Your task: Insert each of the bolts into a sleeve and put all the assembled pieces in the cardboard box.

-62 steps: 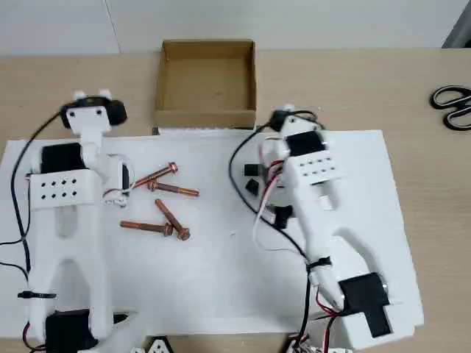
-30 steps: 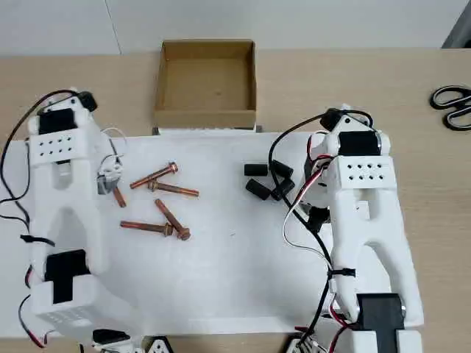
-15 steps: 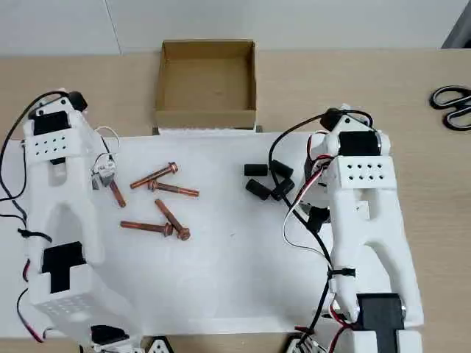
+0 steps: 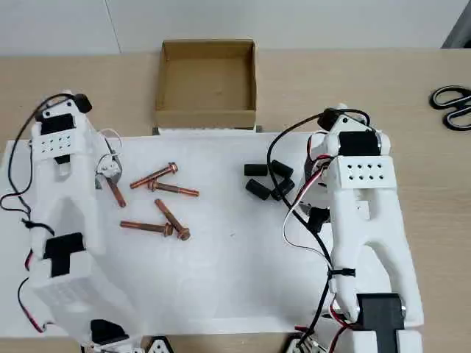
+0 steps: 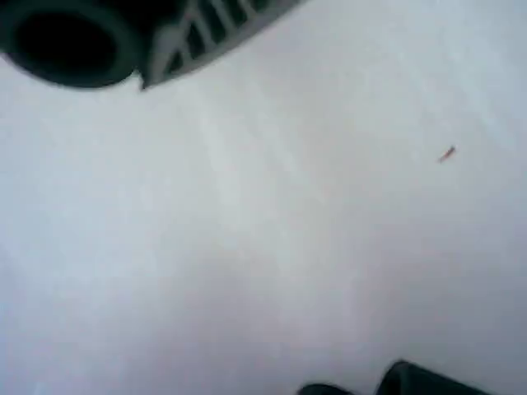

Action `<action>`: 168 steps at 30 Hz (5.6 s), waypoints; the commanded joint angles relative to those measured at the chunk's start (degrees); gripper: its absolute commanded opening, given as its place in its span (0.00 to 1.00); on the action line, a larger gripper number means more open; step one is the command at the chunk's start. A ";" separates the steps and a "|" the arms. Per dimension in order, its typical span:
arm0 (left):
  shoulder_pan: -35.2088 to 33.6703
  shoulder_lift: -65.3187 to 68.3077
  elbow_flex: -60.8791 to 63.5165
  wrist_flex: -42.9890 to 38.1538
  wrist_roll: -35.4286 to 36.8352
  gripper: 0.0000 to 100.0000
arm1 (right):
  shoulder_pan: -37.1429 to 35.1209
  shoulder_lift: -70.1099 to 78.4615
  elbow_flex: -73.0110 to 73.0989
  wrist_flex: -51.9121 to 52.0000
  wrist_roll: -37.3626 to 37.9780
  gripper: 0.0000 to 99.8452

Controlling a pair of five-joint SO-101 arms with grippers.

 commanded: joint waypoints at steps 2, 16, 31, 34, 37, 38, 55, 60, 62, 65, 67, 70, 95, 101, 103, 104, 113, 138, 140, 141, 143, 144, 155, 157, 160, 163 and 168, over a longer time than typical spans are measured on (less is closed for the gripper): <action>-0.26 1.32 -1.98 -3.16 -0.79 0.11 | 0.57 -1.89 -2.29 0.57 0.53 0.00; 0.09 6.59 -1.98 -9.23 -0.79 0.11 | 0.40 -1.89 -2.29 0.57 0.53 0.00; 0.09 6.95 -7.96 -8.18 -0.79 0.11 | 0.22 -1.98 0.79 0.13 0.53 0.00; 0.09 8.09 -8.22 -7.82 -0.79 0.11 | 0.22 -1.98 0.79 0.13 0.53 0.00; 0.09 9.85 -8.22 -7.82 -0.79 0.11 | 0.22 -1.98 0.79 0.13 0.53 0.00; 0.09 10.37 -8.22 -7.74 -0.79 0.11 | 0.22 -1.98 0.79 0.13 0.53 0.00; 0.09 11.69 -7.87 -7.38 -0.53 0.00 | 0.22 -1.98 0.79 0.04 0.35 0.00; 0.09 11.08 -8.31 -6.24 -0.44 0.00 | 0.22 -2.15 0.00 0.04 0.26 0.00; 0.09 10.37 -10.42 -3.52 -0.44 0.00 | -0.04 -2.42 -1.32 0.13 0.26 0.00; 0.09 7.82 -15.25 1.93 -0.44 0.00 | -1.27 -2.42 -4.04 0.92 0.26 0.00; 0.09 5.54 -19.21 6.95 -0.70 0.00 | -2.77 -2.51 -6.07 1.89 0.26 0.00; 0.09 1.93 -25.10 13.98 -0.70 0.00 | -5.58 -2.59 -9.41 2.42 0.26 0.00; 9.58 -44.04 -7.43 5.98 -0.79 0.00 | -19.65 -35.65 4.40 -5.76 0.53 0.00; 13.27 -58.02 9.71 -2.29 3.78 0.00 | -19.65 -45.14 13.98 -10.33 1.14 0.00; 14.95 -63.30 16.13 -6.33 6.33 0.00 | -19.65 -47.78 17.32 -13.05 3.25 0.00; 15.74 -65.93 19.38 -8.53 7.47 0.00 | -19.65 -49.10 18.81 -14.29 4.04 0.00; 22.42 -86.59 45.58 -30.24 11.52 0.00 | -19.82 -57.10 30.33 -24.31 7.12 0.00; 39.47 -97.41 58.24 -40.09 17.93 0.00 | -38.99 -66.33 48.00 -47.34 14.59 0.00; 39.56 -97.49 58.24 -39.91 17.93 0.00 | -38.99 -66.42 48.00 -47.34 14.59 0.00; 39.91 -97.49 58.24 -39.82 17.93 0.00 | -38.99 -66.42 47.91 -47.34 14.68 0.00; 40.79 -97.49 58.24 -39.91 17.93 0.00 | -38.99 -66.42 47.82 -47.34 14.77 0.00; 41.32 -97.49 58.24 -40.00 17.93 0.00 | -38.99 -66.42 47.74 -47.34 14.77 0.00; 42.46 -97.14 58.68 -39.82 17.93 0.00 | -40.92 -66.15 47.65 -50.59 15.91 0.00; 42.46 -97.14 58.68 -39.82 17.93 0.00 | -41.10 -66.33 47.65 -50.59 17.41 0.00; 42.46 -97.14 58.68 -39.74 17.93 0.00 | -41.10 -66.42 47.65 -50.51 18.20 0.00; 42.46 -97.05 58.68 -39.74 17.93 0.00 | -41.10 -66.42 47.65 -50.51 18.20 0.00; 42.46 -97.05 58.51 -36.92 17.67 0.00 | -41.01 -66.42 47.65 -50.42 18.29 0.00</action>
